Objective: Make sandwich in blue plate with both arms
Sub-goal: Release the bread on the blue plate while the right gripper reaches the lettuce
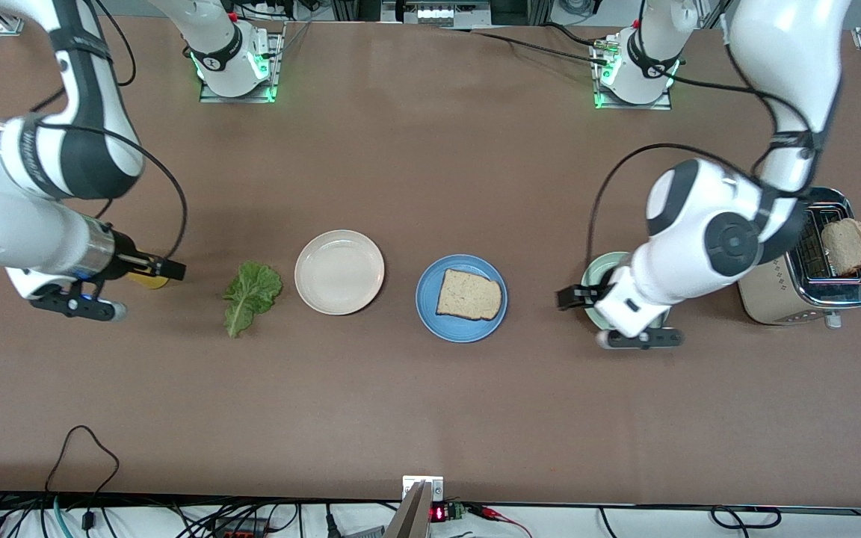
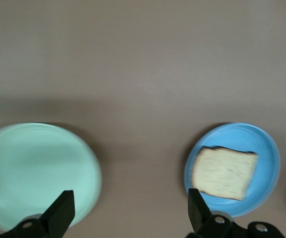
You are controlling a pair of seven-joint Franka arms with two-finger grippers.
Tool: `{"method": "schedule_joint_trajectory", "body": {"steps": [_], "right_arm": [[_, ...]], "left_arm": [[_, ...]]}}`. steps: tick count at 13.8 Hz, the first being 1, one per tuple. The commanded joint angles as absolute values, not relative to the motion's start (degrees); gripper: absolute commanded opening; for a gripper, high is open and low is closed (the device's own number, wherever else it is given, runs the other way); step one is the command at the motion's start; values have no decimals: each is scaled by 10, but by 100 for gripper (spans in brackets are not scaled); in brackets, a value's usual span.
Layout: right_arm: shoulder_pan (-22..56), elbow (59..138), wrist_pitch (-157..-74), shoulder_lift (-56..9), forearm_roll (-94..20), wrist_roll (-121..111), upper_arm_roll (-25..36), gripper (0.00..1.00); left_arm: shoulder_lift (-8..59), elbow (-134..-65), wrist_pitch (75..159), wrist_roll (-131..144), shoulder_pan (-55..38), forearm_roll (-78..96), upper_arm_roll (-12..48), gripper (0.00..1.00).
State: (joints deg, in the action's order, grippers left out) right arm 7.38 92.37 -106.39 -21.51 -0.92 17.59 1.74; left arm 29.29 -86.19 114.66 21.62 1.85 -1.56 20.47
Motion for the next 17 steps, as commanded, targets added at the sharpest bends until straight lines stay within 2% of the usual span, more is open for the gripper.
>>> {"method": "schedule_joint_trajectory", "body": {"steps": [1, 5, 7, 9, 12, 16, 17], "right_arm": [[96, 938, -1120, -240, -11, 237, 21, 100], [108, 938, -1186, -287, -5, 278, 27, 100], [110, 938, -1220, -314, -5, 281, 31, 100], [109, 948, -1263, -345, -5, 280, 32, 100], [120, 1002, -1375, -368, -5, 307, 32, 100], [126, 1000, -1391, -387, -7, 322, 31, 100], [126, 1000, -1391, -387, -6, 322, 32, 87]], "left_arm": [[261, -840, 1081, 207, 60, -50, 205, 100], [261, -745, 969, 127, 107, -87, 208, 100], [256, -730, 960, 99, 112, -81, 205, 100], [224, -733, 961, 91, 85, -71, 155, 100], [176, -757, 937, 35, 33, -32, 49, 100], [89, -853, 936, 13, 62, -12, 46, 100], [73, -875, 944, 13, 65, -11, 47, 100]]}}
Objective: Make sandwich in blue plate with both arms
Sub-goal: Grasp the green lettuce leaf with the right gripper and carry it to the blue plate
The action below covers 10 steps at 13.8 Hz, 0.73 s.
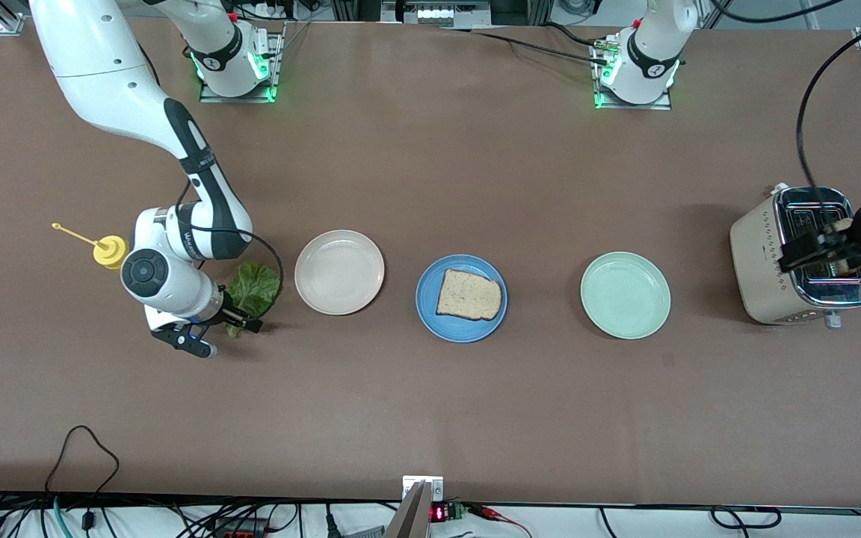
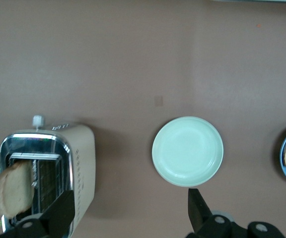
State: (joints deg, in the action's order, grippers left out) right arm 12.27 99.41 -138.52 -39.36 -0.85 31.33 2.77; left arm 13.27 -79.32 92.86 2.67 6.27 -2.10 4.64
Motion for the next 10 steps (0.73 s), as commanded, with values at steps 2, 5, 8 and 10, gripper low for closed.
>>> {"method": "schedule_joint_trajectory", "body": {"steps": [2, 5, 8, 10], "right_arm": [[125, 999, -1390, -387, -5, 313, 32, 31], [123, 998, -1387, -386, -4, 292, 31, 0], [116, 998, -1369, -373, -4, 202, 32, 0], [110, 997, -1324, -340, -5, 187, 32, 0]], "left_arm": [[50, -900, 954, 11, 65, -11, 47, 100], [42, -905, 957, 11, 66, -12, 47, 100], [33, -911, 960, 11, 79, -12, 49, 100], [31, -918, 955, 21, 78, -11, 53, 100]]}}
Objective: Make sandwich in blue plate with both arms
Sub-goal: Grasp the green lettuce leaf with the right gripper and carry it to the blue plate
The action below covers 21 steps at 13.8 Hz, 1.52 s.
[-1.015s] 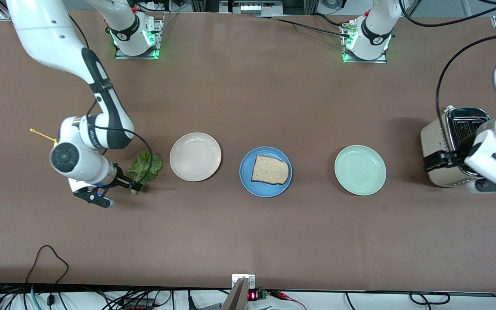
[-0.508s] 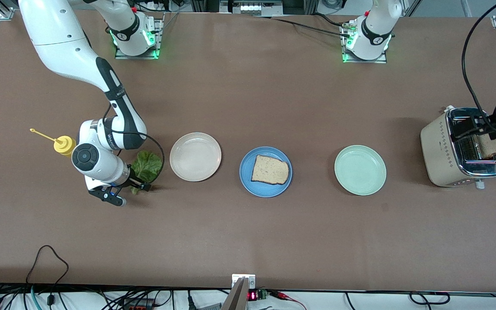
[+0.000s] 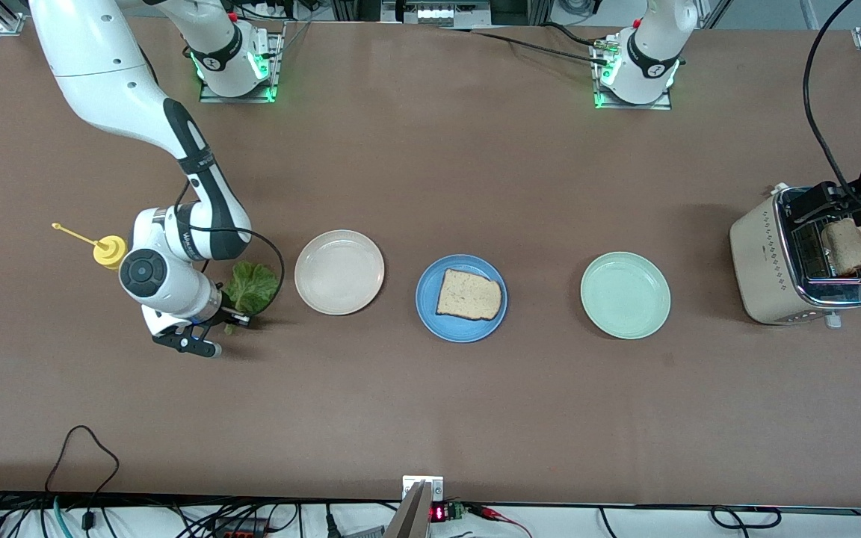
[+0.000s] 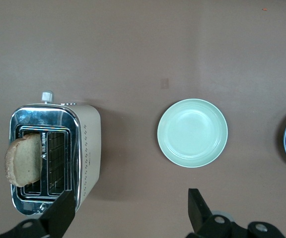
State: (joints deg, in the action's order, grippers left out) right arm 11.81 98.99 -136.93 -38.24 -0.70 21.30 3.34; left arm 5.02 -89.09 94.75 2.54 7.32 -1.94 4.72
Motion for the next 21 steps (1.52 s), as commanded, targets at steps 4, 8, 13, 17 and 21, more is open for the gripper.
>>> {"method": "schedule_joint_trajectory", "body": {"steps": [4, 8, 13, 17, 21], "right_arm": [[114, 993, -1190, -241, -52, 222, 12, 0], [147, 979, -1187, -221, -112, 405, -35, 0], [270, 857, -1239, -328, -145, 739, -32, 0], [315, 825, -1397, -404, -205, 876, -32, 0], [352, 803, -1499, -466, -249, 942, -32, 0]], "left_arm": [[45, -915, 951, 22, 70, 4, 53, 100], [46, -911, 954, 22, 73, 4, 52, 100], [48, -911, 958, 22, 74, 1, 52, 100], [52, -911, 969, 22, 76, 3, 52, 100], [49, -911, 963, 21, 73, 2, 52, 100]]}}
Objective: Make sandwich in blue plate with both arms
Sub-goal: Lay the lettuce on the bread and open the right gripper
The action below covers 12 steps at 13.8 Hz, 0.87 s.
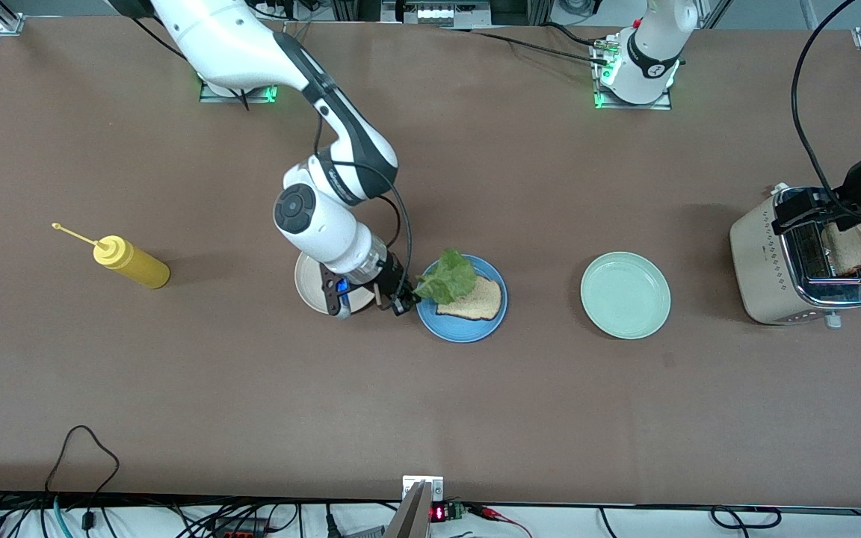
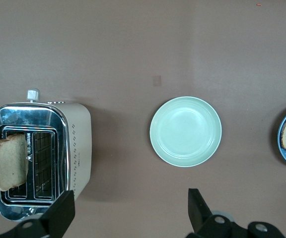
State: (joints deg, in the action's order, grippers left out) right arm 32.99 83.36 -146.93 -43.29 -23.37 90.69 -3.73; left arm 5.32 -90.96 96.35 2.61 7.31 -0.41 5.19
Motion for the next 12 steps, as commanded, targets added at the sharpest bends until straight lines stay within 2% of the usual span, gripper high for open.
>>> {"method": "schedule_joint_trajectory", "body": {"steps": [1, 4, 5, 6, 7, 8, 10, 12], "right_arm": [[360, 803, -1516, -480, -249, 947, -32, 0], [377, 789, -1531, -509, -249, 953, -33, 2], [384, 789, -1533, -515, -249, 954, -33, 9], [387, 789, -1536, -519, -249, 954, -33, 24], [388, 789, -1540, -519, -250, 953, -33, 32], [387, 789, -1539, -519, -250, 950, -33, 50], [381, 789, -1535, -511, -250, 947, -33, 100], [374, 790, -1521, -495, -249, 944, -33, 100]], "left_arm": [[48, -911, 963, 21, 71, 1, 53, 100], [47, -911, 963, 21, 70, 1, 54, 100], [47, -911, 962, 21, 69, 1, 54, 100], [47, -911, 962, 21, 69, 1, 62, 100], [46, -911, 962, 22, 70, 1, 68, 100], [46, -911, 962, 22, 70, 1, 69, 100], [46, -910, 964, 22, 70, 0, 69, 100], [47, -911, 966, 22, 69, 0, 69, 100]]}}
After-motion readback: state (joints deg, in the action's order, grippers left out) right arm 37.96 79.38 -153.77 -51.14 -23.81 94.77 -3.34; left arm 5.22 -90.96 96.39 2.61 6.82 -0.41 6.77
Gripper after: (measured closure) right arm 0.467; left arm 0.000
